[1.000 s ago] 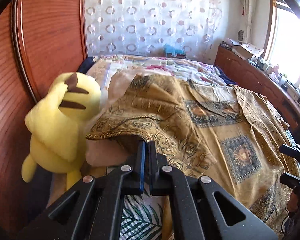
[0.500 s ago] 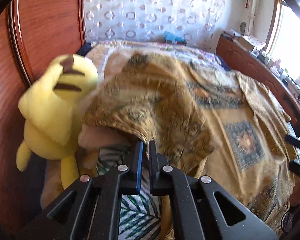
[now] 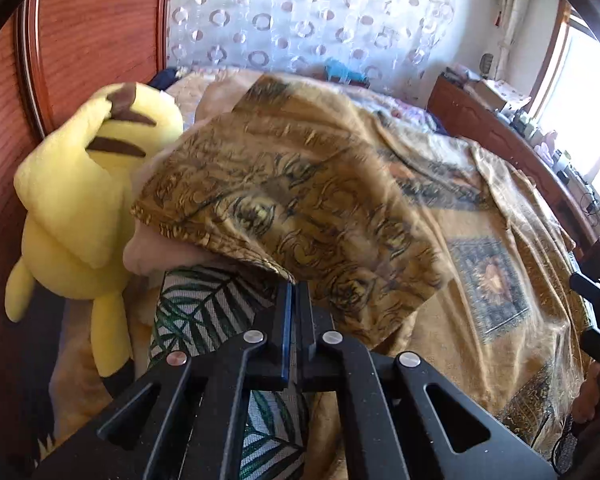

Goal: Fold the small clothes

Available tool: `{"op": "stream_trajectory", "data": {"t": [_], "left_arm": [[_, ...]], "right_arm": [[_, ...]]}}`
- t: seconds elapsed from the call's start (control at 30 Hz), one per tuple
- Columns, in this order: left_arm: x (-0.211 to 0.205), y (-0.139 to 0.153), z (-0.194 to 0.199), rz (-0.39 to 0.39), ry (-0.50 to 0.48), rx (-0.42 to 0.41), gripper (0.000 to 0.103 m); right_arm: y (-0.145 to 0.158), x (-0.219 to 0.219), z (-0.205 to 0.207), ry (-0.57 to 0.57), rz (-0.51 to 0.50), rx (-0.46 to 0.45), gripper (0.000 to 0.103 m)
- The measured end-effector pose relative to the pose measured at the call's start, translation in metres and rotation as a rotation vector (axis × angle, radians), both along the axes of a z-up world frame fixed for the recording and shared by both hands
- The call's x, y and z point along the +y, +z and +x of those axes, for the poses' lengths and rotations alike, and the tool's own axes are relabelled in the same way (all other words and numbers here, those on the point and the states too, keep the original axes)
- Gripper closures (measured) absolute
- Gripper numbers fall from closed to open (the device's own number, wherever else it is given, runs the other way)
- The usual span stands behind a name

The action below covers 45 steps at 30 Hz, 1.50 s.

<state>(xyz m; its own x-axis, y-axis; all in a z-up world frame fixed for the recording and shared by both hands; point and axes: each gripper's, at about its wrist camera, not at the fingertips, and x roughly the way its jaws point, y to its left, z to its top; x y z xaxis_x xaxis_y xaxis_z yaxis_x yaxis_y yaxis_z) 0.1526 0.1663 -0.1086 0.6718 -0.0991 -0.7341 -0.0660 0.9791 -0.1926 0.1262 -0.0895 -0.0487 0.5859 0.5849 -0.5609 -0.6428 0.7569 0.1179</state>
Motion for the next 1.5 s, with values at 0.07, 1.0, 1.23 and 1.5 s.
{"op": "stream_trajectory", "data": {"t": [0.07, 1.0, 1.23, 1.5], "left_arm": [[-0.002, 0.014, -0.004, 0.022, 0.008, -0.038, 0.101], [-0.092, 0.116, -0.010, 0.109, -0.250, -0.247, 0.022], [-0.034, 0.097, -0.051, 0.128, -0.104, -0.259, 0.022], [0.007, 0.067, -0.086, 0.152, 0.010, -0.264, 0.022]], "right_arm": [[-0.001, -0.002, 0.000, -0.002, -0.004, -0.002, 0.011], [0.004, -0.038, 0.005, -0.099, 0.030, 0.014, 0.011], [0.016, 0.004, 0.019, -0.009, -0.011, -0.021, 0.011], [0.039, 0.105, 0.050, 0.186, -0.072, -0.085, 0.016]]}}
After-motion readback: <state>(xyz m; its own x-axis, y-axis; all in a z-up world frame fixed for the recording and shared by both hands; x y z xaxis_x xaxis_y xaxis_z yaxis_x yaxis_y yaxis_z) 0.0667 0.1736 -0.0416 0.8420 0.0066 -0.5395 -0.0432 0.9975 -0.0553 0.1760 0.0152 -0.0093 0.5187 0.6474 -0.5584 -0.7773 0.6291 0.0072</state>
